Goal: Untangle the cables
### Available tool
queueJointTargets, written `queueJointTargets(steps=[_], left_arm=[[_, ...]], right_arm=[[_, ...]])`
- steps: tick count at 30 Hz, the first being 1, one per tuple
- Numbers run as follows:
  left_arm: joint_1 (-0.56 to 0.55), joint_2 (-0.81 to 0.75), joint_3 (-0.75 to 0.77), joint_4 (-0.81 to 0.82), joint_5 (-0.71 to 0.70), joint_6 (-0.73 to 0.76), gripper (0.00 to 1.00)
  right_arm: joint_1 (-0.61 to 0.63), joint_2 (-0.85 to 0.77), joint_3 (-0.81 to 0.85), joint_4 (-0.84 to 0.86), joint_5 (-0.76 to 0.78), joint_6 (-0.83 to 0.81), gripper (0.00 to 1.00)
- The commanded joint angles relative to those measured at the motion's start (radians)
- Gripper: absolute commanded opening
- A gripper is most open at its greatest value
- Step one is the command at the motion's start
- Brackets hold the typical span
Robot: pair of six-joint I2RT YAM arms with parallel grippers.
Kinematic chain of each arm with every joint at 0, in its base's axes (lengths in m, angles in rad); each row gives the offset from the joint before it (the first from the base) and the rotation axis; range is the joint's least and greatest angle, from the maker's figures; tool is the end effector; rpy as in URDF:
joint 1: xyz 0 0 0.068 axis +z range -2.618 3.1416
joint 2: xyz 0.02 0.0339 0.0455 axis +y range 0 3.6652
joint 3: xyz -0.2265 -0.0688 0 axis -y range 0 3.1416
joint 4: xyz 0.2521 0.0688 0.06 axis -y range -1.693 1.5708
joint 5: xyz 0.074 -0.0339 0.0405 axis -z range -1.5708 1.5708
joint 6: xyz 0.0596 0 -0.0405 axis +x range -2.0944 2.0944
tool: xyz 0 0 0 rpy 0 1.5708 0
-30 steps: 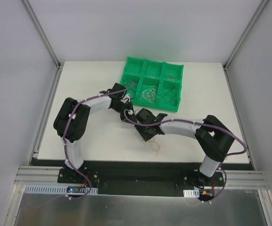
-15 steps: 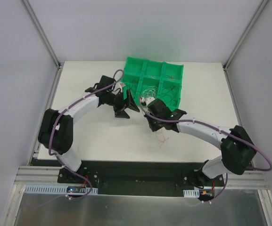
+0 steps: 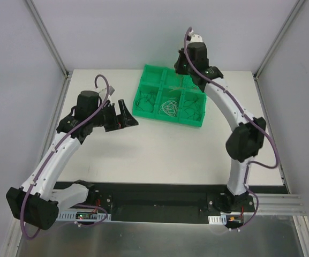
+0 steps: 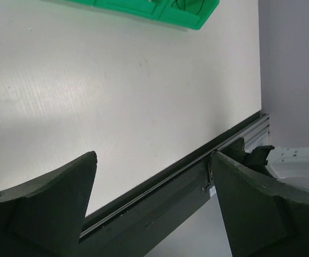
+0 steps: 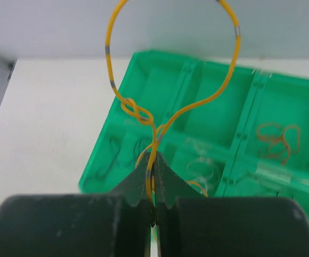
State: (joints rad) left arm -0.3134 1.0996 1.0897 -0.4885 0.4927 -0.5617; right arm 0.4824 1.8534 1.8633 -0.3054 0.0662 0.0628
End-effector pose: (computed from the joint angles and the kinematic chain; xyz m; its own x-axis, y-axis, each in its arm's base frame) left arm 0.2586 -0.1134 0.3123 -0.7401 -0.2535 -0.6230 0.3222 0.6795 -0.6592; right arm 0.4114 0.2110 0.3546 -0.2830 -0.0775 -0.9560 -0.3898 0.9200 0.0408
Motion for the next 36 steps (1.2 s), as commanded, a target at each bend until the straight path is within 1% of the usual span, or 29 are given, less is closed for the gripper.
queueJointTargets(steps=[1, 4, 6, 10, 12, 14, 16, 19, 21, 23, 25, 29, 32, 33, 36], left_arm=[[-0.001, -0.075, -0.068, -0.068, -0.037, 0.066, 0.86], [-0.001, -0.124, -0.077, -0.107, -0.057, 0.106, 0.86], [-0.001, -0.144, -0.071, -0.137, -0.075, 0.126, 0.86], [-0.001, -0.158, -0.048, -0.192, -0.101, 0.164, 0.87], [-0.001, -0.153, -0.033, -0.223, -0.112, 0.184, 0.87], [-0.001, -0.138, -0.016, -0.255, -0.128, 0.206, 0.87], [-0.001, -0.118, 0.004, -0.281, -0.141, 0.230, 0.87], [0.000, -0.077, 0.029, -0.295, -0.151, 0.259, 0.87], [0.000, -0.040, 0.045, -0.294, -0.145, 0.272, 0.87], [0.000, -0.006, 0.058, -0.291, -0.135, 0.276, 0.87], [-0.001, 0.012, 0.062, -0.283, -0.125, 0.272, 0.87], [-0.001, 0.022, 0.058, -0.274, -0.106, 0.267, 0.87], [-0.001, 0.014, 0.047, -0.272, -0.100, 0.258, 0.88], [-0.001, 0.014, 0.042, -0.272, -0.095, 0.253, 0.87], [0.000, 0.014, 0.030, -0.272, -0.079, 0.232, 0.87]], right_arm=[[-0.050, 0.260, 0.305, 0.041, 0.130, 0.013, 0.00], [-0.067, 0.448, 0.529, 0.072, 0.187, -0.007, 0.00], [-0.068, 0.544, 0.615, 0.126, 0.192, -0.032, 0.00], [-0.067, 0.650, 0.629, 0.259, 0.225, -0.057, 0.00], [-0.067, 0.696, 0.652, 0.262, 0.222, -0.057, 0.00], [-0.064, 0.725, 0.674, 0.226, 0.198, -0.054, 0.00], [-0.056, 0.715, 0.651, 0.160, 0.190, -0.055, 0.00], [-0.053, 0.644, 0.532, 0.117, 0.170, -0.025, 0.00], [-0.056, 0.615, 0.485, 0.069, 0.129, 0.002, 0.00], [-0.059, 0.616, 0.500, -0.006, 0.074, 0.017, 0.00], [-0.062, 0.618, 0.519, -0.075, 0.052, 0.029, 0.00], [-0.082, 0.603, 0.505, -0.141, -0.034, 0.094, 0.00], [-0.090, 0.581, 0.496, -0.192, -0.055, 0.112, 0.00], [-0.096, 0.578, 0.490, -0.208, -0.096, 0.123, 0.00], [-0.114, 0.573, 0.485, -0.273, -0.155, 0.144, 0.00]])
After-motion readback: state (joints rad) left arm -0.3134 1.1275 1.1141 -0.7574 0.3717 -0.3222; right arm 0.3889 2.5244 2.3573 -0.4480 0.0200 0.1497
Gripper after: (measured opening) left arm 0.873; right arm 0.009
